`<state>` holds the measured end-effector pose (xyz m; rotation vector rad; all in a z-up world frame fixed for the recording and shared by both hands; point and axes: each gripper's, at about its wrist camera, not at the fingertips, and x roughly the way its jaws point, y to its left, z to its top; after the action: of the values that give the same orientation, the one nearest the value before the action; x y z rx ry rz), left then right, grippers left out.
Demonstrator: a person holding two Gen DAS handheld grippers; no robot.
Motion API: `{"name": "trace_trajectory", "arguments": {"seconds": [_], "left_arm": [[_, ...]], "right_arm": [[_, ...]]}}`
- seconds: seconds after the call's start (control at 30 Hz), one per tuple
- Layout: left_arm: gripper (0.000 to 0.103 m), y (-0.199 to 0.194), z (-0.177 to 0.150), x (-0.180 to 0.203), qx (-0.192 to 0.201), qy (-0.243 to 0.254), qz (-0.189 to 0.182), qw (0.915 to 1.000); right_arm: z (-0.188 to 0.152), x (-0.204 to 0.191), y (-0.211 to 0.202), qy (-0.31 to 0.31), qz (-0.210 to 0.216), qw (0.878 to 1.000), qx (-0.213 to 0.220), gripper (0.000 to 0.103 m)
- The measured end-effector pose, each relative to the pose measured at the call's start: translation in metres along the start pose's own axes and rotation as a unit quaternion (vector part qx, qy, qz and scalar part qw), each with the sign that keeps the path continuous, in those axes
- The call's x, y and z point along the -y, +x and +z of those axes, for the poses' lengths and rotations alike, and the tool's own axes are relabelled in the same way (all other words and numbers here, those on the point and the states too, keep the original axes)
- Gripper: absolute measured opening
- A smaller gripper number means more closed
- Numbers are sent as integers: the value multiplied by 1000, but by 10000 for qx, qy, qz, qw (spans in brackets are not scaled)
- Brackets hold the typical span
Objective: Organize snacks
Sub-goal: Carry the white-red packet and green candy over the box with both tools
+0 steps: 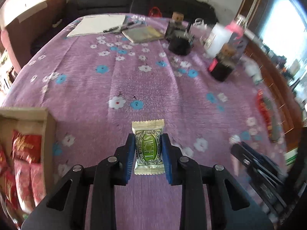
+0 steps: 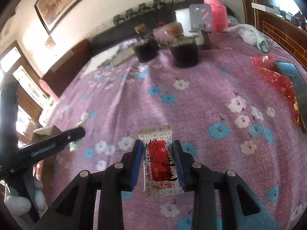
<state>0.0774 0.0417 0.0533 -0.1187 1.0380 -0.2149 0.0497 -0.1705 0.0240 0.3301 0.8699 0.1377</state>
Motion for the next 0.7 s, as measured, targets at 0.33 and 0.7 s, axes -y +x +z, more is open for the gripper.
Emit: {"name": "trace_trajectory", "arguments": {"seconds": [0.33,0.7], "left_arm": [[24,-121,-69,-90,808,-1057,-556,9896],[24,-163,-141,-203,1048,-1860,502,9757]], "right_arm": [[-10,-17,-4,-154,265,9995,87,33],[-40,-122,-19,-888,1069,9898,-317,32]]}}
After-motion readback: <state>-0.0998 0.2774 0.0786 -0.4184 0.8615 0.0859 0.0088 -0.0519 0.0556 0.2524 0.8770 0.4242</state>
